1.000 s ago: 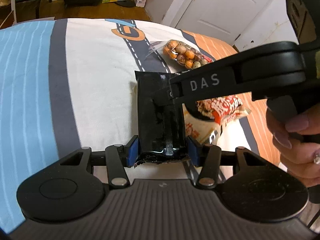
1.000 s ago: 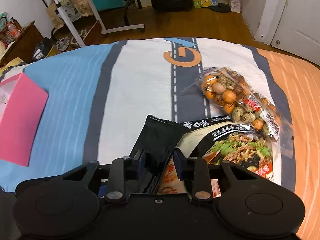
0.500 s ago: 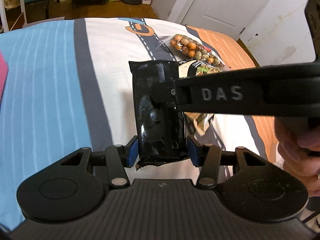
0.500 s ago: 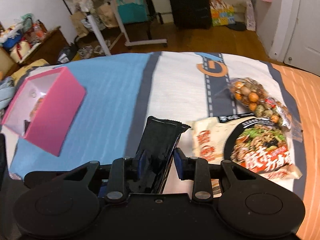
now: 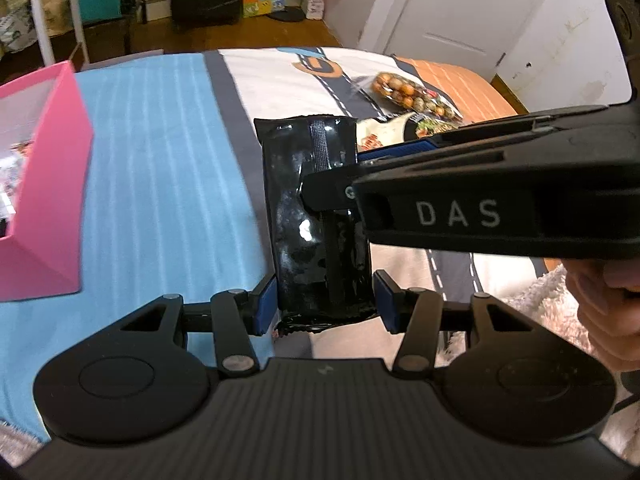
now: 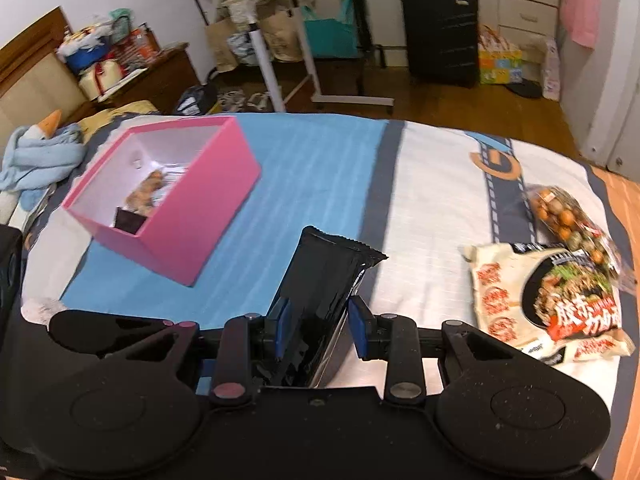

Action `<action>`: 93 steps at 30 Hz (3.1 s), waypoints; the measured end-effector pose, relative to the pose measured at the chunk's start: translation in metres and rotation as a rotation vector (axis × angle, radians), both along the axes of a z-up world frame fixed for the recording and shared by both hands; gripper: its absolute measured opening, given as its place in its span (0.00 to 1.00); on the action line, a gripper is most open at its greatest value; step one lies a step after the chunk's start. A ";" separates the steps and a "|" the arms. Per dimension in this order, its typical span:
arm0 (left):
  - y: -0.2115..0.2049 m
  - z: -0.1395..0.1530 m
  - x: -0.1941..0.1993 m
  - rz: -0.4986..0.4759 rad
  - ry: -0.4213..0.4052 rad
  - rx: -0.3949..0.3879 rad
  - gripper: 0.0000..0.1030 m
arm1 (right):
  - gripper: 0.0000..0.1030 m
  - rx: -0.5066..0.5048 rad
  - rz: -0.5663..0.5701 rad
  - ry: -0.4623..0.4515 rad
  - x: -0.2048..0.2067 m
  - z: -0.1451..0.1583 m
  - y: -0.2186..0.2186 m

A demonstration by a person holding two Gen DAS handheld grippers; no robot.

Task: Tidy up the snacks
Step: 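Carry both black packets into the pink box and open both tools, then move both tools back toward the noodle bag, then grasp the instant-noodle bag edge with the left tool while the right tool grasps it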

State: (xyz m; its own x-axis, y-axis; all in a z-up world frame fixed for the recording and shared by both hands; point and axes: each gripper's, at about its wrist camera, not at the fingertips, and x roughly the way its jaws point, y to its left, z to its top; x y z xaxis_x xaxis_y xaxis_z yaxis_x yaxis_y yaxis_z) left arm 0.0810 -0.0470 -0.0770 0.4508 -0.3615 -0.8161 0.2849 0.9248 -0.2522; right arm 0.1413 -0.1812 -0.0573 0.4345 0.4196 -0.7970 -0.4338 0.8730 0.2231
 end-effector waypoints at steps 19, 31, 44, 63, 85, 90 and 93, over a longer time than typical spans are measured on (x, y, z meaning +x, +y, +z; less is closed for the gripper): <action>0.161 0.039 0.006 0.311 -0.148 -0.057 0.48 | 0.36 0.206 0.284 -0.137 0.046 0.047 0.141; 0.196 0.009 0.055 0.398 -0.102 0.109 0.48 | 0.36 0.166 0.330 -0.102 0.092 0.004 0.207; 0.214 0.010 0.064 0.432 -0.106 0.058 0.60 | 0.48 0.128 0.305 -0.065 0.093 -0.008 0.188; 0.132 0.078 0.028 0.233 -0.126 -0.002 0.63 | 0.58 -0.042 0.172 -0.245 0.036 0.088 -0.016; -0.057 -0.011 0.097 0.034 0.019 -0.202 0.68 | 0.68 -0.007 -0.484 0.145 0.092 -0.062 -0.230; -0.078 -0.048 0.112 0.088 0.017 -0.238 0.68 | 0.68 0.050 -0.504 0.177 0.097 -0.074 -0.243; -0.084 -0.067 0.116 0.099 0.063 -0.276 0.68 | 0.68 0.004 -0.499 0.196 0.104 -0.082 -0.240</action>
State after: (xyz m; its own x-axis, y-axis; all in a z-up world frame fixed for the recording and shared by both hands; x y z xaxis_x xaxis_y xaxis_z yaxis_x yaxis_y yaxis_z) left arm 0.1969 -0.1306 -0.1441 0.4461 -0.5304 -0.7209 0.1727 0.8414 -0.5122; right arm 0.2458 -0.4216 -0.1391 0.4248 0.2037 -0.8820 0.0840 0.9613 0.2625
